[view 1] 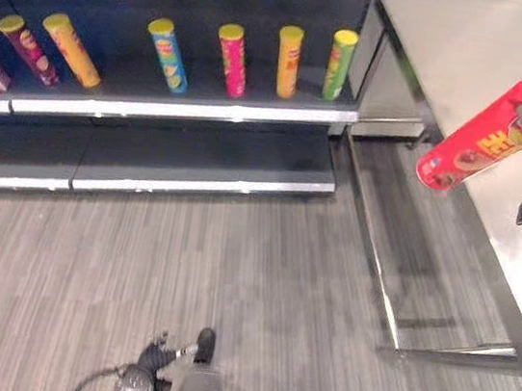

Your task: Put the goods on the table back onto the shelves and tidy them up.

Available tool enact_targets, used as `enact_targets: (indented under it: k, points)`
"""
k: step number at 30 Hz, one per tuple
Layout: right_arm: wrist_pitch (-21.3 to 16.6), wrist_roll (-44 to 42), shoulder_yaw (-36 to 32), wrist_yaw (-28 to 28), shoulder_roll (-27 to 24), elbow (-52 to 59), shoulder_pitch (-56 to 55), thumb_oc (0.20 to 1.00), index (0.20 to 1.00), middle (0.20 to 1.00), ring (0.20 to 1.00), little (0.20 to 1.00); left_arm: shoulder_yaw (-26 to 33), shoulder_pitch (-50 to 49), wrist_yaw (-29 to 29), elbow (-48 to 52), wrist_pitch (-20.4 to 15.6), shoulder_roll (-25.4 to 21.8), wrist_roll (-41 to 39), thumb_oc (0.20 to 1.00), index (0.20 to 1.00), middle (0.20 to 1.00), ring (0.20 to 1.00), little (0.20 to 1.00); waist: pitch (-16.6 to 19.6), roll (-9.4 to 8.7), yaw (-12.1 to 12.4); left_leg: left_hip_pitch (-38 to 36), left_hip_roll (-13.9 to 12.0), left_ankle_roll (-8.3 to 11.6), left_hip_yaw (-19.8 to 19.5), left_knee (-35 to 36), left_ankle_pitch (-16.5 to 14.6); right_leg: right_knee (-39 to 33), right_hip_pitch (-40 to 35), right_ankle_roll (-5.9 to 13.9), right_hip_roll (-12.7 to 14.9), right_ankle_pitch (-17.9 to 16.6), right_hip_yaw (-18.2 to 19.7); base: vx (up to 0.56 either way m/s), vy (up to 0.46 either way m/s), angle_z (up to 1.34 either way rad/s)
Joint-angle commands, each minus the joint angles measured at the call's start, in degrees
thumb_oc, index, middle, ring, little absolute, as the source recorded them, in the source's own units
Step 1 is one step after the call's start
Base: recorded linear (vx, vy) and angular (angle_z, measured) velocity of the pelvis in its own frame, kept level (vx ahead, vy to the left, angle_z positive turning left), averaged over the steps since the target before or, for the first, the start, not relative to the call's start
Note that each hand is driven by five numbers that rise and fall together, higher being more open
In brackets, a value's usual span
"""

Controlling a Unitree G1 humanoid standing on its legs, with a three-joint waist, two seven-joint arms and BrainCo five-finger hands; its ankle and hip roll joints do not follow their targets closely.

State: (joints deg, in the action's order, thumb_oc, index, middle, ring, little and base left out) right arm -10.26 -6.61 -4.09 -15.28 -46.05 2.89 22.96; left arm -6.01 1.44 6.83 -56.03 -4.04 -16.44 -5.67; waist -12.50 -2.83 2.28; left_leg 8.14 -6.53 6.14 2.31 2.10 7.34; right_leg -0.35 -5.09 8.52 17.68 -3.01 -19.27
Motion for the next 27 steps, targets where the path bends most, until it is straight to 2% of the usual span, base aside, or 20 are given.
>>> enact_targets:
  k: [1,4,5,6,7,8,10,11,12,13,15,16,18,19,20,22,23,24,25,27]
  points:
    - [-2.44,0.51,1.13,-1.93,-3.69,2.03,7.72,0.2,0.2,0.2,0.2,0.2,0.9,-1.07,1.71,-0.51,-0.97,-3.57,-1.28,1.0,1.0,1.0,1.0,1.0,4.63,0.68,2.11,-1.47,-2.93,3.74,0.93,-2.14,-6.65,3.22,4.41,6.03,1.81,3.1,6.66,0.03,0.277,0.04]
    - [-2.12,0.83,-0.48,-1.25,-4.77,3.13,5.75,0.2,0.2,0.2,0.2,0.2,1.21,-1.56,1.28,-0.91,-0.64,-3.83,-1.3,1.0,1.0,1.0,1.0,1.0,4.73,-0.15,2.15,-2.38,0.0,1.99,0.01,-1.51,-6.48,5.66,3.62,4.54,-5.5,8.49,13.71,0.11,0.229,0.26]
    - [-1.94,0.79,-2.34,-0.51,-5.9,3.41,3.25,0.2,0.2,0.2,0.2,0.2,0.99,-2.18,0.57,-1.55,-0.26,-3.37,-0.74,1.0,1.0,1.0,1.0,1.0,4.63,-0.81,1.62,-2.71,2.3,0.62,-1.91,-1.21,-6.32,5.97,3.61,2.43,-12.45,11.61,18.61,0.14,0.16,0.32]
    - [-1.93,0.76,-2.52,-0.47,-5.9,3.52,3.0,0.2,0.2,0.2,0.2,0.2,0.89,-2.22,0.55,-1.53,-0.25,-3.4,-0.73,1.0,1.0,1.0,1.0,1.0,4.58,-0.82,1.67,-2.89,2.28,0.66,-1.98,-1.19,-6.47,6.2,3.52,2.35,-12.48,11.88,18.56,0.13,0.139,0.64]
    - [-2.0,0.77,-3.41,-0.29,-6.49,3.61,1.86,0.2,0.2,0.2,0.2,0.2,0.63,-2.44,0.21,-1.74,-0.08,-3.08,-0.49,1.0,1.0,1.0,1.0,1.0,4.14,-1.06,1.42,-3.29,3.4,0.18,-2.82,-0.98,-6.55,6.08,3.94,1.11,-15.61,12.18,20.39,0.1,0.05,0.77]
    - [-2.19,0.68,-4.71,0.27,-7.35,4.08,0.14,0.2,0.2,0.2,0.2,0.2,0.25,-2.66,-0.49,-1.47,-0.1,-2.86,-0.23,1.0,1.0,1.0,1.0,1.0,3.33,-1.29,1.5,-3.83,5.34,-0.49,-4.36,-1.15,-7.09,4.68,3.86,-1.05,-18.24,11.87,20.92,0.09,0.053,0.72]
    - [-2.68,-0.14,-5.58,0.48,-6.7,4.56,-0.77,0.2,0.2,0.2,0.2,0.2,0.09,-3.07,-0.73,-1.33,-0.2,-2.23,-0.36,1.0,1.0,1.0,1.0,1.0,1.85,-1.64,1.74,-3.27,6.62,-0.38,-6.81,-3.98,-8.55,3.8,2.85,-1.75,-18.95,11.7,19.77,0.05,-0.06,1.23]
    - [-2.68,-0.15,-5.69,0.5,-6.68,4.62,-0.89,0.2,0.2,0.2,0.2,0.2,0.04,-3.08,-0.74,-1.3,-0.18,-2.26,-0.36,1.0,1.0,1.0,1.0,1.0,1.76,-1.63,1.51,-3.14,6.7,-0.37,-7.1,-4.39,-8.76,3.64,2.62,-1.75,-18.92,11.69,19.47,0.05,-0.097,1.41]
    - [-2.76,-0.27,-6.48,0.71,-7.08,4.51,-1.91,0.2,0.2,0.2,0.2,0.2,-0.31,-3.27,-1.05,-0.25,-0.38,-1.18,-0.66,1.0,1.0,1.0,1.0,1.0,0.34,-1.69,1.41,-1.55,7.66,0.48,-7.85,-9.22,-9.95,2.94,2.01,-1.89,-18.51,11.42,17.69,0.05,-0.017,0.74]
    - [-2.72,-0.26,-6.77,0.82,-7.19,4.44,-2.2,0.2,0.2,0.2,0.2,0.2,-0.61,-3.55,-1.27,0.02,-0.37,-0.89,-0.62,1.0,1.0,1.0,1.0,1.0,0.0,-1.51,1.35,-0.83,7.86,0.74,-7.98,-10.94,-10.26,2.7,1.5,-1.84,-18.26,11.4,16.85,0.05,-0.015,0.93]
    - [-2.45,-0.59,-7.01,1.11,-7.42,4.28,-2.76,0.2,0.2,0.2,0.2,0.2,-0.54,-4.22,-1.38,0.51,-0.45,-0.43,-1.05,1.0,1.0,1.0,1.0,1.0,-0.08,-1.17,1.13,0.06,7.65,0.89,-7.64,-12.54,-10.69,2.25,0.48,-1.76,-18.02,11.52,15.67,0.1,0.084,0.89]
    - [-2.2,-0.84,-8.01,1.52,-7.58,4.42,-3.98,0.2,0.2,0.2,0.2,0.2,0.19,-5.11,-1.65,1.17,-0.66,-0.05,-2.67,1.0,1.0,1.0,1.0,1.0,-0.07,-0.81,1.14,1.21,5.77,1.77,-6.87,-12.76,-9.67,2.04,-0.47,-1.41,-17.19,12.25,14.46,0.23,0.249,0.43]
    - [-2.27,-0.91,-9.45,1.49,-7.39,4.78,-5.13,0.2,0.2,0.2,0.2,0.2,0.37,-5.13,-1.43,1.08,-0.74,-0.25,-2.81,1.0,1.0,1.0,1.0,1.0,0.71,-0.78,1.32,3.52,0.23,2.99,-6.19,-9.46,-6.11,1.87,-0.87,-0.22,-15.47,14.01,13.24,0.27,0.317,0.21]
    - [-2.2,-0.63,-10.13,1.07,-7.52,4.72,-5.67,0.2,0.2,0.2,0.2,0.2,0.17,-4.75,-1.29,1.14,-0.8,-0.61,-2.56,1.0,1.0,1.0,1.0,1.0,1.32,-0.74,1.22,5.45,-3.54,4.11,-5.88,-6.14,-4.03,1.72,-1.42,0.62,-14.05,15.7,13.0,0.2,0.215,0.02]
    - [-2.21,-0.62,-10.15,1.05,-7.52,4.71,-5.71,0.2,0.2,0.2,0.2,0.2,0.14,-4.75,-1.28,1.11,-0.81,-0.61,-2.57,1.0,1.0,1.0,1.0,1.0,1.43,-0.8,1.26,5.37,-3.54,4.19,-5.82,-5.88,-3.93,1.78,-1.33,0.59,-14.03,15.81,13.01,0.26,0.256,-0.04]
    - [-2.05,-0.03,-10.42,0.46,-7.52,4.49,-6.17,0.2,0.2,0.2,0.2,0.2,0.41,-4.72,-0.77,1.03,-0.94,-0.91,-2.65,1.0,1.0,1.0,1.0,1.0,2.14,-0.76,1.19,7.35,-7.48,5.82,-5.72,-3.23,-2.62,1.5,-2.82,1.99,-11.75,17.26,13.66,0.35,0.343,-0.03]
    - [-1.69,0.79,-10.69,0.31,-7.27,4.8,-6.99,0.2,0.2,0.2,0.2,0.2,1.04,-4.78,-0.16,1.44,-1.11,-1.18,-3.1,1.0,1.0,1.0,1.0,1.0,2.77,-0.15,1.12,8.3,-10.22,7.48,-6.24,-1.91,-0.95,1.22,-4.53,3.32,-9.51,17.85,14.46,0.36,0.36,-0.14]
    - [-1.65,0.82,-10.77,0.31,-7.22,4.91,-7.15,0.2,0.2,0.2,0.2,0.2,0.99,-4.84,-0.15,1.46,-1.11,-1.2,-3.1,1.0,1.0,1.0,1.0,1.0,2.75,-0.2,1.24,8.01,-10.26,7.55,-6.1,-1.64,-0.87,1.16,-4.65,3.3,-9.49,17.88,14.53,0.36,0.432,-0.27]
    - [-1.5,1.48,-10.93,0.12,-6.92,4.9,-7.41,0.2,0.2,0.2,0.2,0.2,1.07,-4.83,0.04,1.85,-1.03,-1.49,-2.68,1.0,1.0,1.0,1.0,1.0,2.99,0.29,1.36,8.75,-11.33,8.46,-6.55,-2.19,-0.06,1.0,-5.87,4.34,-7.76,18.06,14.65,0.26,0.378,-0.29]
    - [-0.93,2.03,-10.05,1.18,-5.76,5.87,-7.01,0.2,0.2,0.2,0.2,0.2,0.82,-5.15,-0.27,2.81,-1.08,-1.82,-1.85,1.0,1.0,1.0,1.0,1.0,3.75,1.39,1.51,7.76,-11.77,8.86,-7.14,-4.89,0.31,0.61,-7.25,5.83,-4.41,16.61,15.65,0.34,0.551,-0.5]
